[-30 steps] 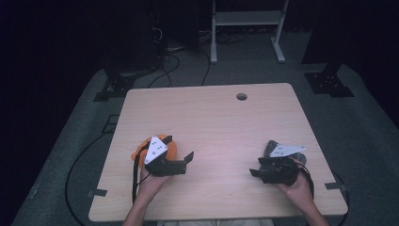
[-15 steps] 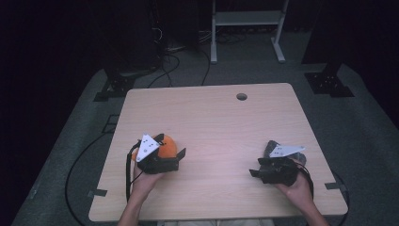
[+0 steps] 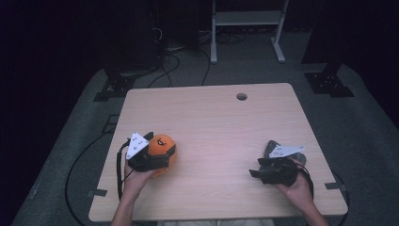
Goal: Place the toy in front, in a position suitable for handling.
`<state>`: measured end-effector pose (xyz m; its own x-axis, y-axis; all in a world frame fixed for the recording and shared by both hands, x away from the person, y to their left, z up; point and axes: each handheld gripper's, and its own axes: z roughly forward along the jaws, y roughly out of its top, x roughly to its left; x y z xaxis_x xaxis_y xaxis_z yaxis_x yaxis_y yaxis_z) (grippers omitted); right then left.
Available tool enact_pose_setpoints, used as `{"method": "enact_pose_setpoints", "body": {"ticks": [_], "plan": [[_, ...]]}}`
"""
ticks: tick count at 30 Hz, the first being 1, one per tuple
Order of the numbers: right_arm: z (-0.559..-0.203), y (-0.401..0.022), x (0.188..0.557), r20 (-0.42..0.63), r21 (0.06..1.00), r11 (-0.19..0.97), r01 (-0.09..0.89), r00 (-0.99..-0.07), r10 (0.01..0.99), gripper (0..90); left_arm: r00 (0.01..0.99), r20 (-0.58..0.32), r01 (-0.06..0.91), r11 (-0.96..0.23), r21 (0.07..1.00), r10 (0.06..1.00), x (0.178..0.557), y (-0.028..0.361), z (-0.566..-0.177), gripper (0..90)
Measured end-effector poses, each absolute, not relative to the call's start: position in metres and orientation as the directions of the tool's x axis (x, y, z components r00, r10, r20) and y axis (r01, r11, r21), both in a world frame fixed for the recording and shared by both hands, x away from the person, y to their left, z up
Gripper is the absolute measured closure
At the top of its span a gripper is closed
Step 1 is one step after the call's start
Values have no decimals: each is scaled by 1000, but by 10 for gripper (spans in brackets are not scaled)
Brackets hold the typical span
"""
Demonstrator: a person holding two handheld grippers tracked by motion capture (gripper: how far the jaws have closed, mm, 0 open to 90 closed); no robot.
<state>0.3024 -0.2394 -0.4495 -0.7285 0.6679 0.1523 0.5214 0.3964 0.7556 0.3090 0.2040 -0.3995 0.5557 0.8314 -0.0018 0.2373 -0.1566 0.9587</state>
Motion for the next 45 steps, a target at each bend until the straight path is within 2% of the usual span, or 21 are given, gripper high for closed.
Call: {"method": "enact_pose_setpoints", "body": {"ticks": [17, 23, 29, 34, 40, 45], "plan": [[-450, -239, 302, 153, 755, 399, 521, -731, 665, 362, 510, 64, 277, -234, 932, 858, 314, 228, -420, 52], [-451, -238, 303, 153, 752, 403, 521, -733, 663, 362, 511, 71, 328, -271, 905, 857, 318, 232, -432, 78], [-451, -238, 303, 154, 749, 405, 524, -733, 663, 362, 498, 61, 338, -258, 905, 865, 319, 233, -442, 78], [-450, -241, 304, 158, 755, 391, 526, -725, 671, 364, 485, 59, 337, -249, 908, 872, 319, 233, -445, 67], [-450, -241, 304, 156, 753, 394, 526, -725, 671, 365, 501, 104, 306, -288, 908, 859, 317, 229, -447, 58], [-451, -240, 304, 155, 751, 399, 527, -727, 669, 366, 516, 119, 298, -308, 904, 848, 317, 228, -448, 79]]}}
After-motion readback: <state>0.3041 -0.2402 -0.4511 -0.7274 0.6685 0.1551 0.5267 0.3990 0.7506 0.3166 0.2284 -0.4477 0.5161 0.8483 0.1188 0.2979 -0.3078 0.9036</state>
